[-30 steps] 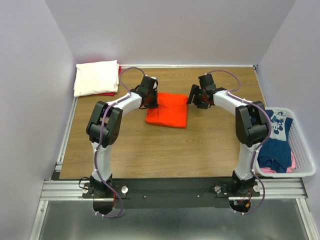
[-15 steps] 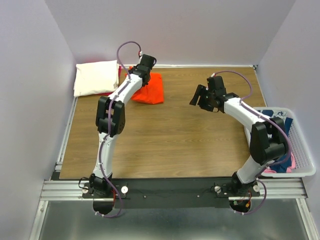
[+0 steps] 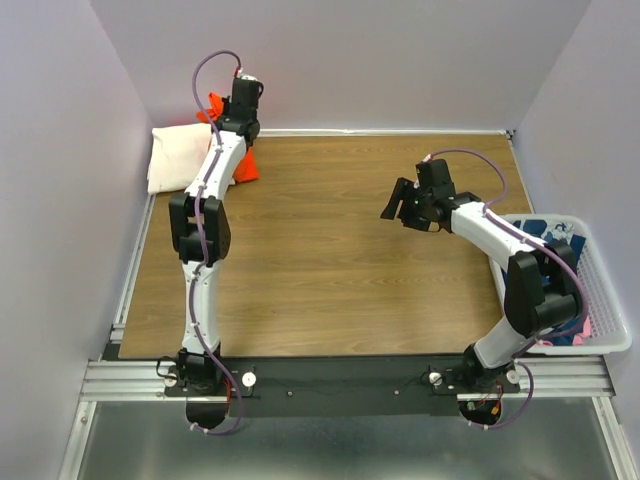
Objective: Fold and stack the t-shirts
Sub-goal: Neatly place the folded tshirt to the corner
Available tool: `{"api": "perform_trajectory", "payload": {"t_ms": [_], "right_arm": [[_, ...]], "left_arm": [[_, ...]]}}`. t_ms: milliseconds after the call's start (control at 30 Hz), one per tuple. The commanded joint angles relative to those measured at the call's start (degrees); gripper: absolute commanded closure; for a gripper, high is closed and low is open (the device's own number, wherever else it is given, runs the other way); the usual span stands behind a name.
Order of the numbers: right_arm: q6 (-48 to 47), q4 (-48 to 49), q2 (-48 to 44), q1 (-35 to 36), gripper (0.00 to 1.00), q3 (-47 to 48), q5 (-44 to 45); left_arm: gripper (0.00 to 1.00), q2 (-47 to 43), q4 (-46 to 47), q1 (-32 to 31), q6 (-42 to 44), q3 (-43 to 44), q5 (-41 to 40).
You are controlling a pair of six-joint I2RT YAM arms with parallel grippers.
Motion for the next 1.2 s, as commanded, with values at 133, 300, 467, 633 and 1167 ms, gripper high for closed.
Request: {"api": "perform_trajectory", "payload": {"t_ms": [133,300,467,633,1167], "right_arm": [[-0.4,-1.2,0.1,0.5,0.25,0.5,-0.9],[-0.3,-1.5,1.3,0.4,0.25,1.2,-0.9],[-0.5,-1.8,1.7,0.5,0.25,1.6,-0.3],[-0.5,-1.9,2.3,0.5,0.25,2.0,-0.1],[-0.4,-2.1,4.4,0.7,0.25,4.1,-0.1]], "left_arm": [[1.00,-0.9,5.6,3.3,7.7,4.3,7.3],[1.00,-2.3,5.4,4.3,8.1,5.0,10.6],[1.00,-2.9,4.4,6.1,7.0,5.3,14.5],[1.00,-3.8,4.5,8.0,6.2,5.3,18.5],[1.00,-5.4,4.3,11.5,4.9,3.7,21.3]]}}
